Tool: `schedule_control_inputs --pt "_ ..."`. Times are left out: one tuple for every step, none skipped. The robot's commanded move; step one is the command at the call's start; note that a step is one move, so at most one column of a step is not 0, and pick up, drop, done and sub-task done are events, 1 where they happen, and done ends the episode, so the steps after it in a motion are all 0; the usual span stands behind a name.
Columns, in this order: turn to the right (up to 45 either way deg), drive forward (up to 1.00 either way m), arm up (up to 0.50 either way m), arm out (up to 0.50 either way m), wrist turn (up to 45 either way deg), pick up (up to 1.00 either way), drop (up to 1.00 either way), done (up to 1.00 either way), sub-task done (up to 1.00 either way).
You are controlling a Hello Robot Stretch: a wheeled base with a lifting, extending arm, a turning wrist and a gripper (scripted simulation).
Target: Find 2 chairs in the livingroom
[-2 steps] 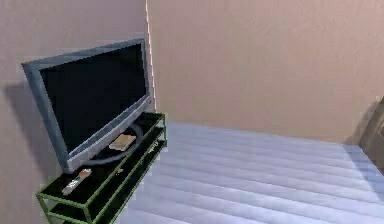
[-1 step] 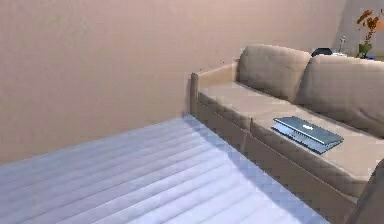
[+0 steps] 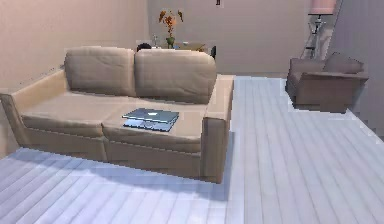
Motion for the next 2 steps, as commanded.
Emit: schedule_control_inputs --pt "36.0 0.0 0.0 0.0 0.0 0.0 0.0 0.0 0.0" --pt "0.0 1.0 0.0 0.0 0.0 0.0 0.0 0.0 0.0"
